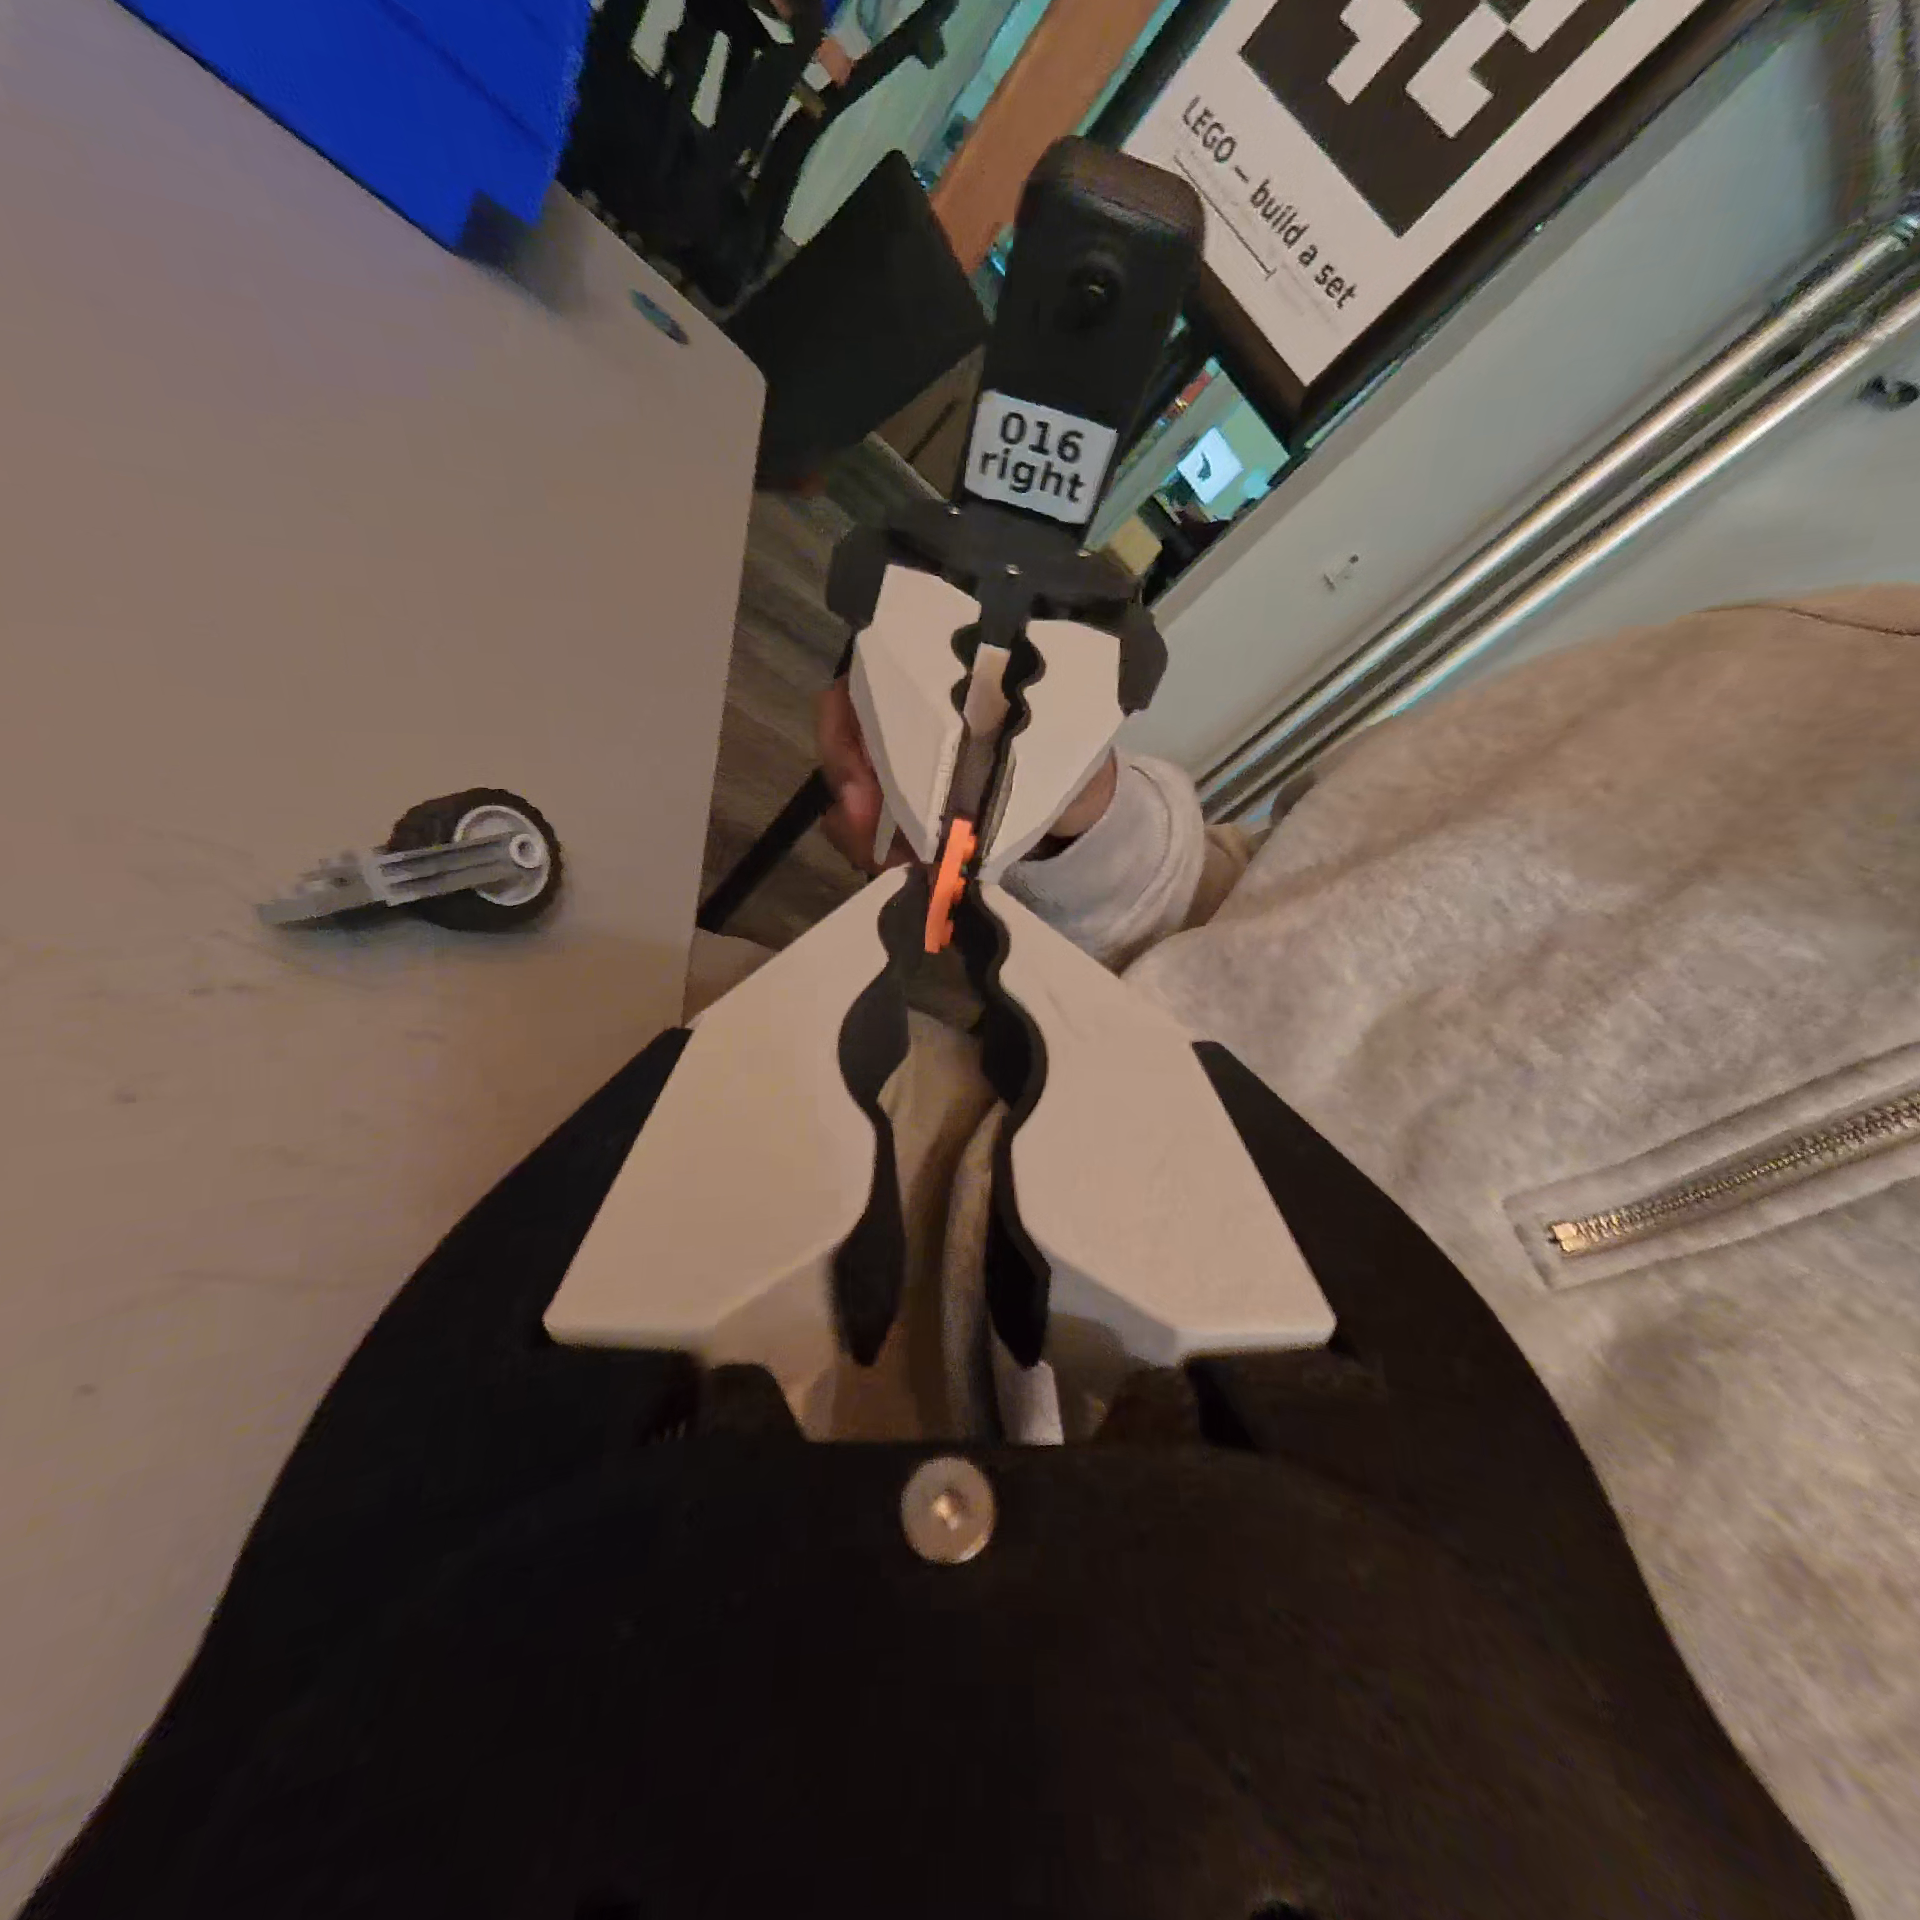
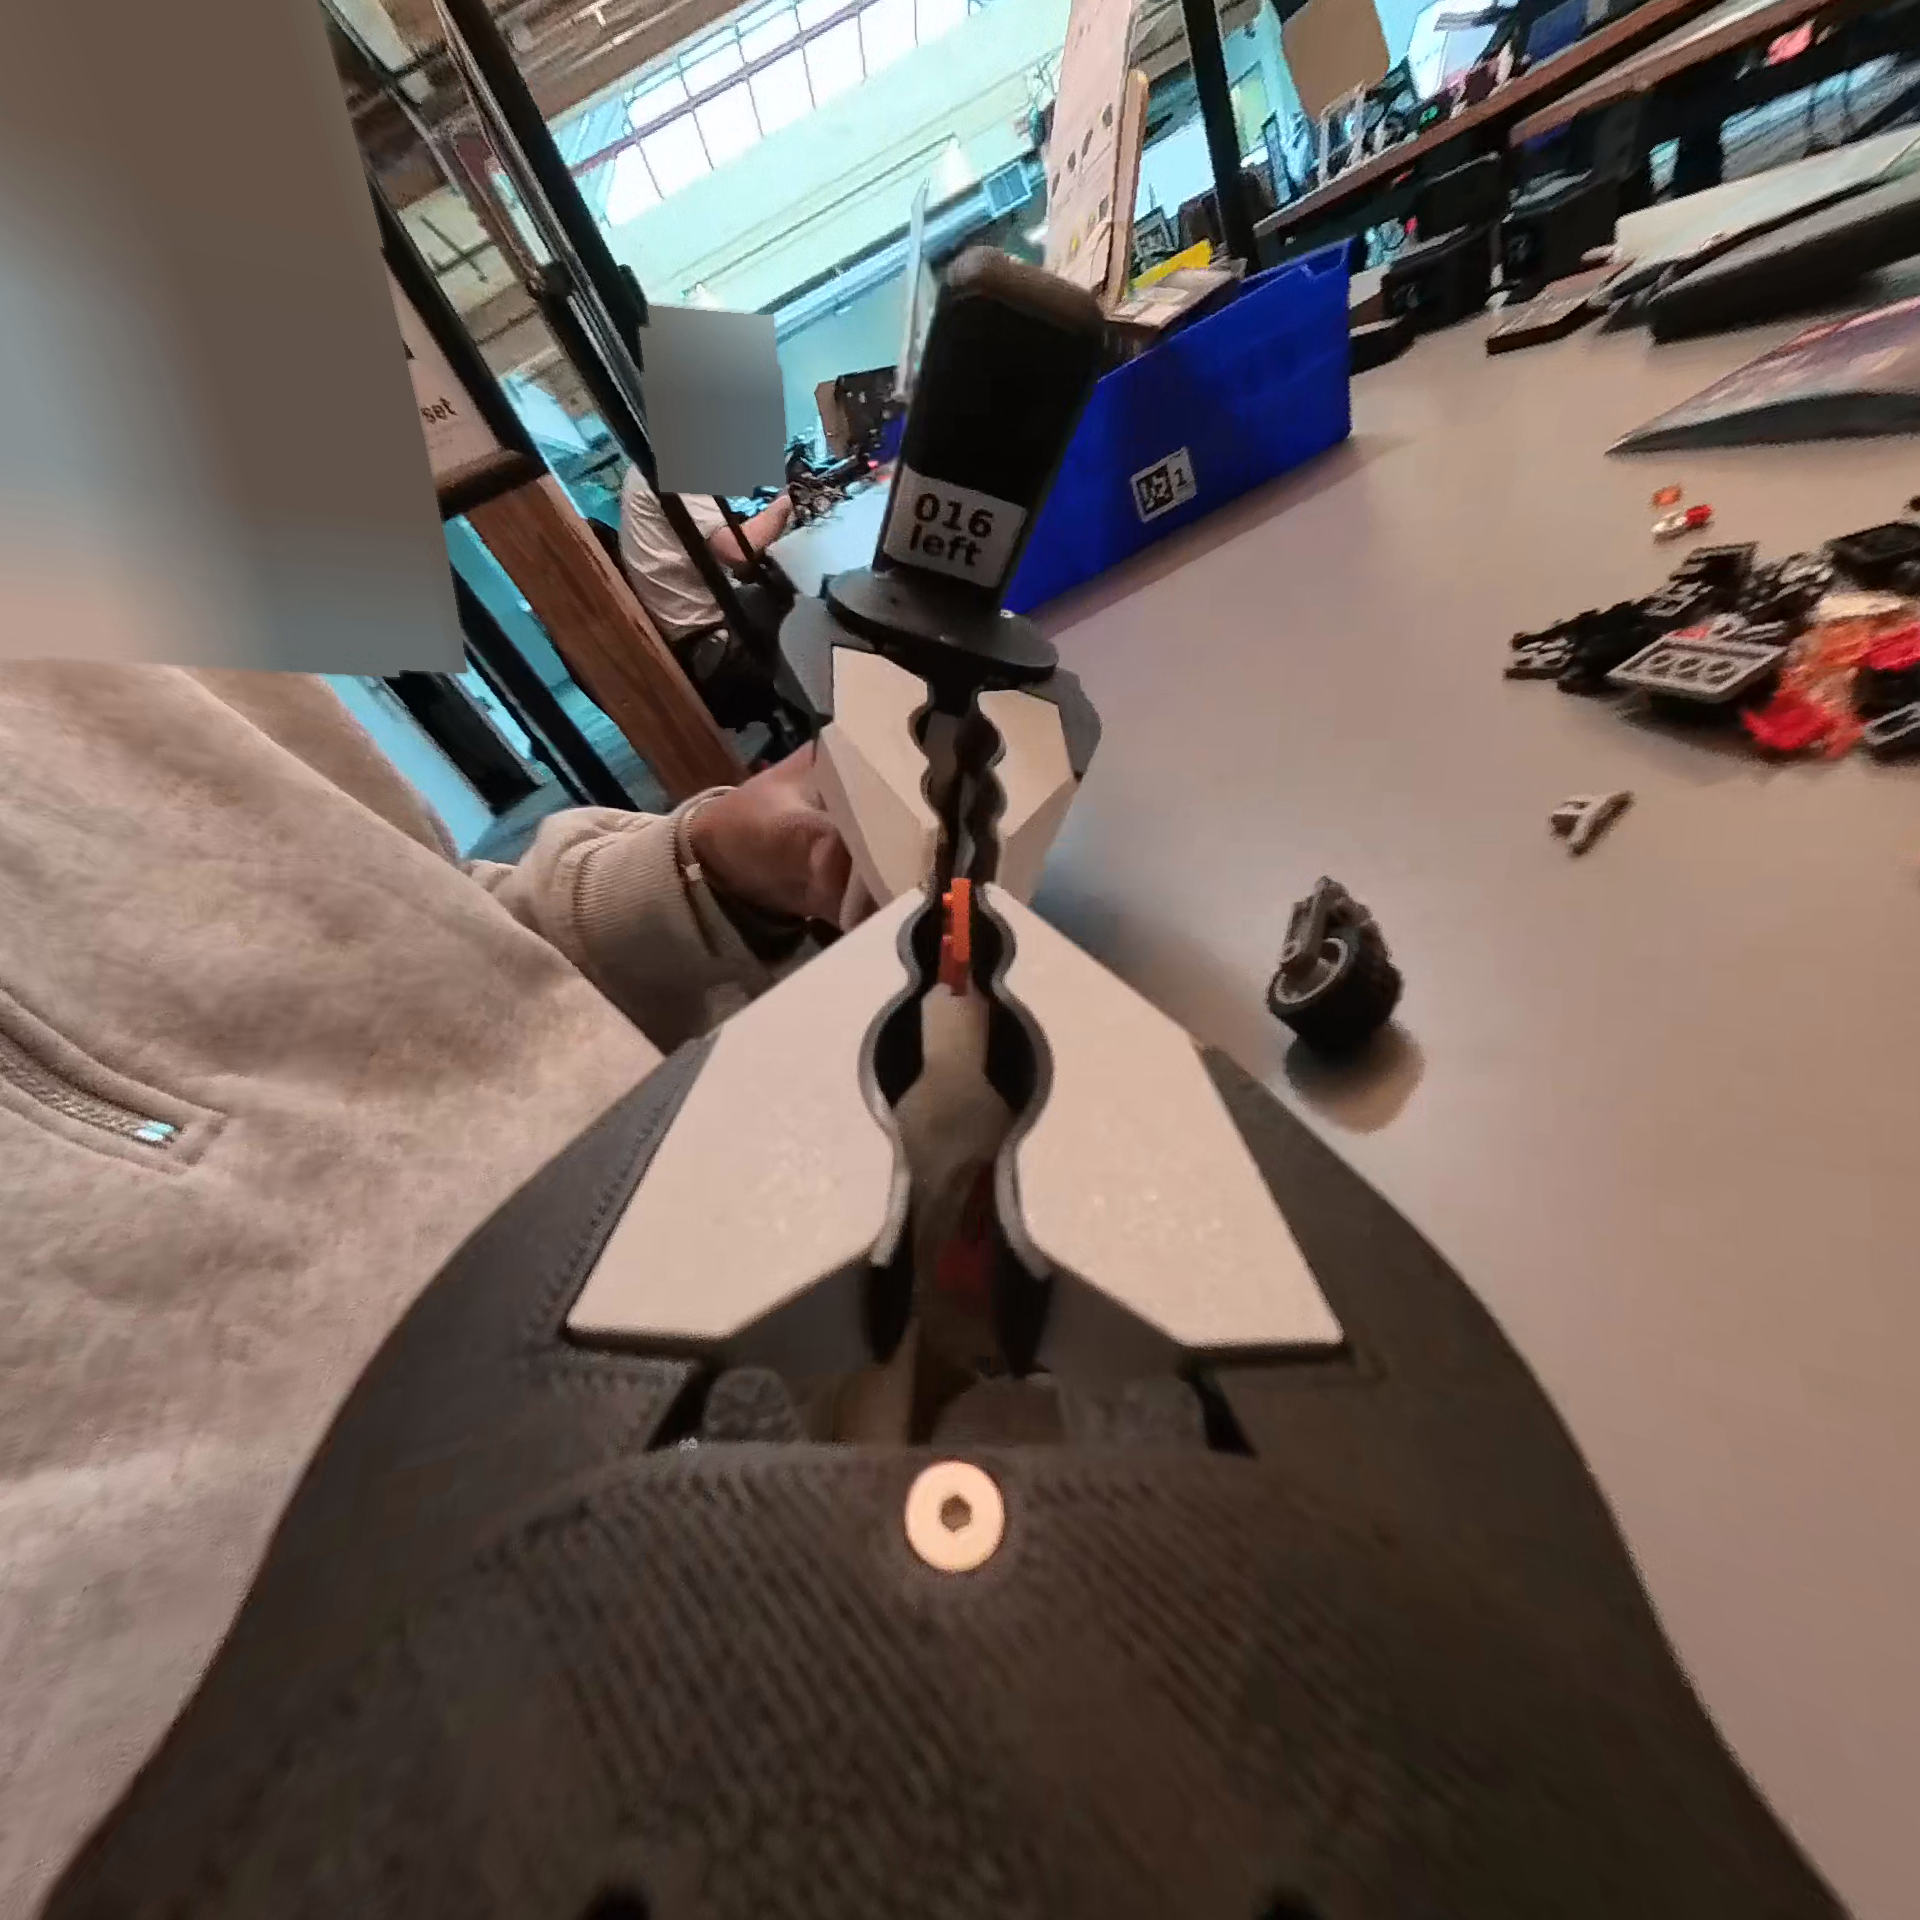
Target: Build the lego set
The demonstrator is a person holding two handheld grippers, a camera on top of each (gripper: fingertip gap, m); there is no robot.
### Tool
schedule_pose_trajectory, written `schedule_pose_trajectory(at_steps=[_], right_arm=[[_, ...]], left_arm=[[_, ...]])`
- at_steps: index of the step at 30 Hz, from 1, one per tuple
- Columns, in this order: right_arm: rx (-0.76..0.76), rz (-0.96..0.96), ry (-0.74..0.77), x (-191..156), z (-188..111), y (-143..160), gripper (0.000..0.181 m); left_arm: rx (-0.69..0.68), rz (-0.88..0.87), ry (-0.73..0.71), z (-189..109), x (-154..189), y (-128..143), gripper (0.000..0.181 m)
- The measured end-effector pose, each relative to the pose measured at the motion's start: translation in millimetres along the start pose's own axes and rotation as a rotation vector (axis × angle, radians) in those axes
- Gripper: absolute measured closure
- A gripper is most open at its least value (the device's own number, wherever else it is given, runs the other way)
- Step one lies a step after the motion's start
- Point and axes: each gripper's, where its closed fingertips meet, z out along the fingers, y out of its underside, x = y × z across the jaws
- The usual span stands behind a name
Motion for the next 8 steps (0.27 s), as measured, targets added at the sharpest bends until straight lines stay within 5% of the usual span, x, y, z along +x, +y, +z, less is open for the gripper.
schedule_pose_trajectory(at_steps=[4,8], right_arm=[[0.085,-0.080,0.125,14,-12,-18,0.179],[-0.019,-0.261,0.369,42,-23,-12,0.178]], left_arm=[[0.073,0.017,-0.056,-12,-10,-13,0.169],[0.055,0.159,-0.336,-32,-42,-26,0.160]])
